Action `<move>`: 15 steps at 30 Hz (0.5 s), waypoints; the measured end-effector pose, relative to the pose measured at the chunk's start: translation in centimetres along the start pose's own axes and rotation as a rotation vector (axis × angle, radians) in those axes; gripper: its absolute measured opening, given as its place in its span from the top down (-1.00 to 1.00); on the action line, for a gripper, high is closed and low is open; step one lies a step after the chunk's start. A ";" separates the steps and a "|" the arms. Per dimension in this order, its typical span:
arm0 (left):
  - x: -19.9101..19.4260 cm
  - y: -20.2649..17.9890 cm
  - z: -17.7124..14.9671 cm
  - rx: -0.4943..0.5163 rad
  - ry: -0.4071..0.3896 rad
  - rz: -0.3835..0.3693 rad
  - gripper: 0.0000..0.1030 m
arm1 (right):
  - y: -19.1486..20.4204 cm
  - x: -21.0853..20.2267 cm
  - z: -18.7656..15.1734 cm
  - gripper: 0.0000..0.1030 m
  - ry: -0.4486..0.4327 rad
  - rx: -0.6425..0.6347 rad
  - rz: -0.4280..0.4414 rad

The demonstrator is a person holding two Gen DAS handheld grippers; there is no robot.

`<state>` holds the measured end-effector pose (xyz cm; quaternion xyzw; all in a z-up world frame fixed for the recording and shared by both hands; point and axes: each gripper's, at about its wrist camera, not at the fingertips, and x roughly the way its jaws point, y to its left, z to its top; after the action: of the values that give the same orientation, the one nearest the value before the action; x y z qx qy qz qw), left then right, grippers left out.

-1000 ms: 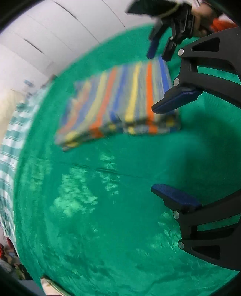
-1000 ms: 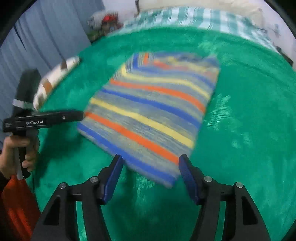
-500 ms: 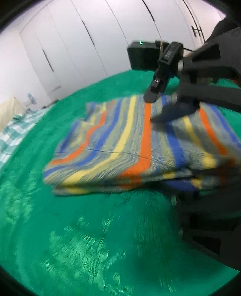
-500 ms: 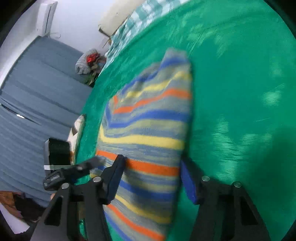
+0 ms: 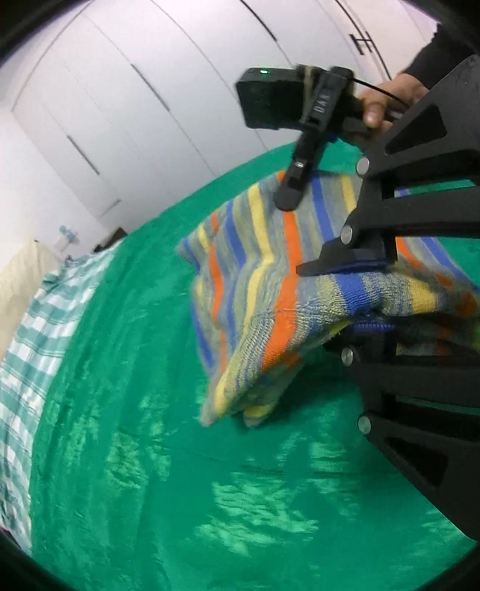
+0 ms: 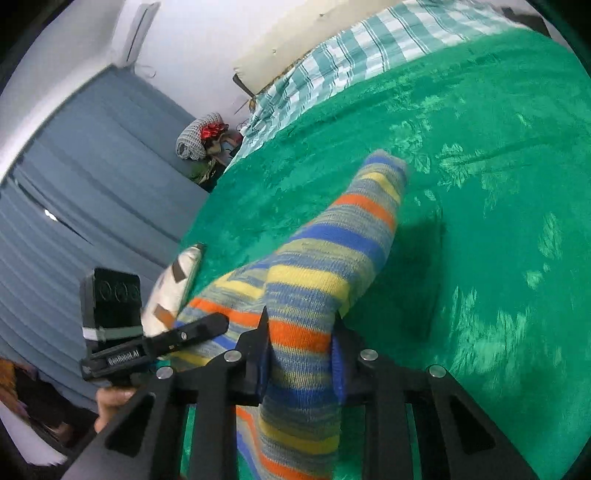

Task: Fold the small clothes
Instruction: 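Open the left gripper and release the folded sweater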

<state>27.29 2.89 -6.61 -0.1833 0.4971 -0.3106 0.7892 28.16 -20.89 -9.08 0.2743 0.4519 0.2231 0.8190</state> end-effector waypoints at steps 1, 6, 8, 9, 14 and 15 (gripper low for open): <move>0.8 0.3 -1.3 -0.015 0.037 0.048 0.09 | -0.4 -0.1 -0.5 0.35 0.022 0.016 -0.014; 0.5 2.3 -8.5 -0.041 0.083 0.290 -0.35 | -4.4 -0.7 -6.7 -0.12 0.166 0.048 -0.301; -2.0 1.0 -11.2 0.012 0.021 0.382 -0.52 | -4.7 -2.9 -9.0 -0.34 0.149 0.041 -0.357; -3.1 0.0 -12.2 0.053 -0.005 0.438 -0.71 | -4.3 -4.2 -10.1 -0.45 0.133 0.033 -0.384; -6.2 -5.6 -15.2 0.189 -0.117 0.681 -0.90 | 1.0 -8.3 -14.0 -0.88 0.074 -0.093 -0.496; -6.8 -7.1 -16.1 0.206 -0.135 0.729 -0.90 | 1.9 -8.8 -14.6 -0.90 0.071 -0.115 -0.507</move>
<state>8.57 2.53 -4.89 0.0659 0.4427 -0.0451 0.8931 11.02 -21.29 -8.80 0.0974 0.5214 0.0454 0.8465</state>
